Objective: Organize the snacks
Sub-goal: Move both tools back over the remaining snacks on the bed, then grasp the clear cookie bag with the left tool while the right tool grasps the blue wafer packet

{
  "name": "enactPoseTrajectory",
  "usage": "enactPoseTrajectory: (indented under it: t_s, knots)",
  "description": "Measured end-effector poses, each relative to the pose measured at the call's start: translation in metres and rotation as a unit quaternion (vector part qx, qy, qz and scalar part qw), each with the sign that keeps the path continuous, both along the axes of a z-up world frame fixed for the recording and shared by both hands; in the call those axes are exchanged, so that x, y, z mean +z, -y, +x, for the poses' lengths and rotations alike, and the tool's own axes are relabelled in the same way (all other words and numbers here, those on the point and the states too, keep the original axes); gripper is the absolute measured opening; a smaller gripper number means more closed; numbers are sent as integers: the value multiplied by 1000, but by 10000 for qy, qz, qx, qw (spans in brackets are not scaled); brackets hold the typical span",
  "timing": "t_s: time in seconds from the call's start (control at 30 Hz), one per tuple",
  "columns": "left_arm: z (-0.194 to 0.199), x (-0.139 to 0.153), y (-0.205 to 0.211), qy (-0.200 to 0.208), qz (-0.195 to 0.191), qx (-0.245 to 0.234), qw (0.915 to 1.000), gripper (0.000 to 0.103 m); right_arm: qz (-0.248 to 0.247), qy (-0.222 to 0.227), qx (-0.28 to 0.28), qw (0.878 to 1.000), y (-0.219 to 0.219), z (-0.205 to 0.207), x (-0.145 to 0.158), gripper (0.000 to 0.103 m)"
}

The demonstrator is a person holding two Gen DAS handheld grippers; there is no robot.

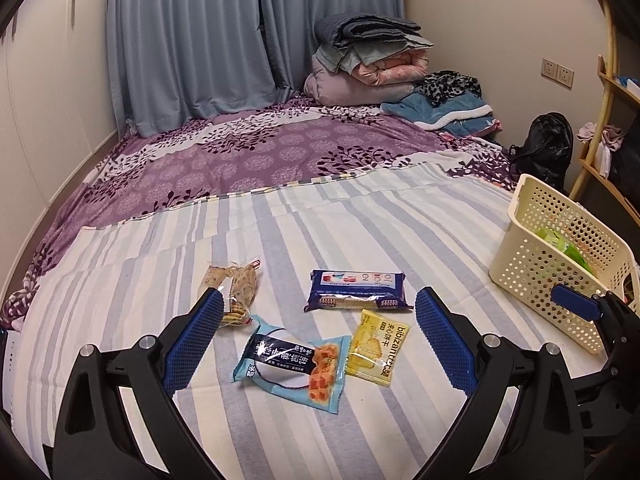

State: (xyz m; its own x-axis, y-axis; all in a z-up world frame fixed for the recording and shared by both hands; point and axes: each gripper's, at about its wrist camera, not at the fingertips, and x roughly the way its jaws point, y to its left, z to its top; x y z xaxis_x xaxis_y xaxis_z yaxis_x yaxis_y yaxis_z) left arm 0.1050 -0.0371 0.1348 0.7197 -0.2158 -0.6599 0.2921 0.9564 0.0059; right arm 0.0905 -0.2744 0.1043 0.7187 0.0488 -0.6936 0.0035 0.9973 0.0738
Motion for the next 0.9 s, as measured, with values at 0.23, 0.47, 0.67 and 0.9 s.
enactPoseTrajectory:
  t_s: [0.23,0.47,0.67,0.9]
  knots:
    - [12,-13,-13,-148,-54,136,9998,98,23,-153,120,9998,-12,18,-13,98]
    - [26,-25,-28,-290,-112,303,9991,98,69,-268,196,9994,-19,34,-24,98]
    - [41,-36,-49,-410,-214,503,9977,98,85,-373,184,9991,-20,46,-32,98]
    - [64,-54,-97,-677,-582,978,9912,98,125,-434,180,9988,-23,55,-40,98]
